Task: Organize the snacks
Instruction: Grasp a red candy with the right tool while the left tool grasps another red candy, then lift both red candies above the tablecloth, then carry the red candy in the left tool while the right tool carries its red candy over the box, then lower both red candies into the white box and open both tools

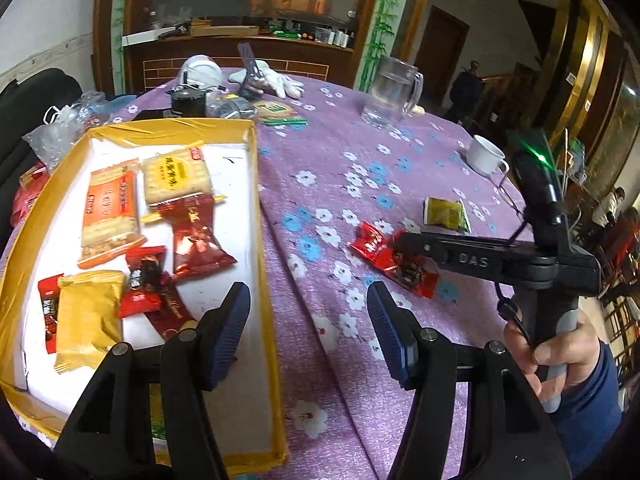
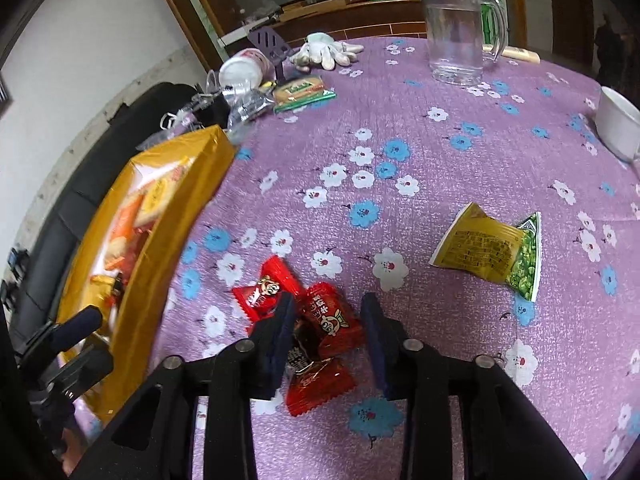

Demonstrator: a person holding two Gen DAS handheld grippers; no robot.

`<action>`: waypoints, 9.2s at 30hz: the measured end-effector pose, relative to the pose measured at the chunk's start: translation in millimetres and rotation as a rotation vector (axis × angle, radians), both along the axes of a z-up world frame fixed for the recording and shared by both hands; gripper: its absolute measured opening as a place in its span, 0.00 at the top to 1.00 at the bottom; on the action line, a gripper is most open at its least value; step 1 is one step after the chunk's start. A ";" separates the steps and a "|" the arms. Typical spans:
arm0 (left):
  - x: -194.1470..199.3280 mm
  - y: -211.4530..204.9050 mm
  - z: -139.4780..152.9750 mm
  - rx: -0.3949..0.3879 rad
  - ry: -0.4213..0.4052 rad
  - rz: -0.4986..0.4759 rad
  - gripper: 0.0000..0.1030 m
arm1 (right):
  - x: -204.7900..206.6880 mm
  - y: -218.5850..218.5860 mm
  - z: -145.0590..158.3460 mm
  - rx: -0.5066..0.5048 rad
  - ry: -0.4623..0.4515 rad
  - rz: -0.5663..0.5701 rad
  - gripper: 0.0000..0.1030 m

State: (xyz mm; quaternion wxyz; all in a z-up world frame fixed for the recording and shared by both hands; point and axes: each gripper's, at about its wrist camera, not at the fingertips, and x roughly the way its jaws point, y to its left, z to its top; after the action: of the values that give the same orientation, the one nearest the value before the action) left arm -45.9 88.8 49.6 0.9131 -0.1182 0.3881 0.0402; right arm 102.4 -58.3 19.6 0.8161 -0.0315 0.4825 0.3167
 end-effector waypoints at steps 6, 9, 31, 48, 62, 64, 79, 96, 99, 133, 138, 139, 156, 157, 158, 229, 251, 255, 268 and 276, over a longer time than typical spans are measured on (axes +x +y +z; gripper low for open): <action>0.8 -3.3 -3.2 -0.002 0.012 -0.012 0.42 | -2.7 6.0 -6.2 -0.059 -0.023 0.018 0.78; 0.1 -2.5 -2.9 -0.004 0.013 -0.012 0.42 | -5.9 7.7 -5.6 -0.096 -0.039 0.019 0.79; -2.8 -58.3 8.4 0.040 -0.034 -0.148 0.53 | -10.2 -15.9 7.3 0.020 0.052 -0.001 0.79; 43.1 -83.4 -41.7 0.150 0.141 -0.133 0.76 | -14.5 -18.4 18.1 0.053 0.029 -0.005 0.79; 57.9 -76.2 -40.0 0.071 0.150 -0.157 0.74 | -12.5 -20.3 17.7 0.052 0.030 -0.025 0.79; 62.6 -78.0 -40.0 0.086 0.150 -0.154 0.74 | -12.4 -20.8 18.2 0.051 0.026 -0.029 0.79; 67.9 -64.6 -38.4 0.054 0.063 -0.124 0.81 | -10.3 -22.8 15.7 0.043 0.031 -0.049 0.79; 58.1 -62.3 -26.3 0.064 -0.007 -0.103 0.82 | -9.2 -25.7 16.5 0.047 0.034 -0.063 0.79; 55.8 -61.5 -24.4 0.073 -0.016 -0.098 0.82 | -9.0 -25.7 16.3 0.046 0.032 -0.063 0.79; 85.2 -66.3 -39.6 0.051 0.087 -0.104 0.81 | -6.5 -28.3 15.7 0.046 0.021 -0.085 0.79; 80.5 -61.9 -35.7 0.031 0.075 -0.097 0.87 | -5.8 -29.1 15.6 0.046 0.021 -0.087 0.79; 79.4 -61.9 -35.0 0.032 0.072 -0.098 0.87 | -5.6 -29.1 15.6 0.046 0.021 -0.087 0.79; 93.9 -70.4 -43.3 0.088 0.118 -0.097 0.77 | -5.3 -29.8 16.3 0.043 0.021 -0.096 0.79; 93.9 -71.4 -43.8 0.110 0.114 -0.094 0.78 | -5.2 -29.6 16.4 0.042 0.020 -0.096 0.79; 93.1 -70.9 -43.8 0.111 0.109 -0.095 0.78 | -5.4 -29.3 16.5 0.041 0.019 -0.095 0.79; -22.5 144.0 -5.1 -0.071 -0.042 0.302 0.77 | -76.0 112.5 42.0 0.168 0.090 0.252 0.80; -24.1 167.0 -28.6 -0.039 0.004 0.343 0.77 | -72.0 203.1 5.4 0.120 0.101 0.266 0.80; -21.0 165.4 -30.0 -0.022 0.023 0.339 0.77 | -73.5 203.8 4.8 0.121 0.093 0.272 0.80; -21.3 163.6 -30.1 -0.014 0.026 0.338 0.77 | -75.1 207.8 2.1 0.103 0.093 0.291 0.79; -22.1 164.5 -30.5 -0.019 0.025 0.337 0.77 | -77.4 207.5 3.0 0.105 0.089 0.298 0.75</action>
State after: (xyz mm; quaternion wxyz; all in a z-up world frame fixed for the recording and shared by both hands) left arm -68.0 253.3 19.1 0.8873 -0.1900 0.3746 0.1906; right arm 25.0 149.2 22.6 0.7382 -0.0462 0.4912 0.4601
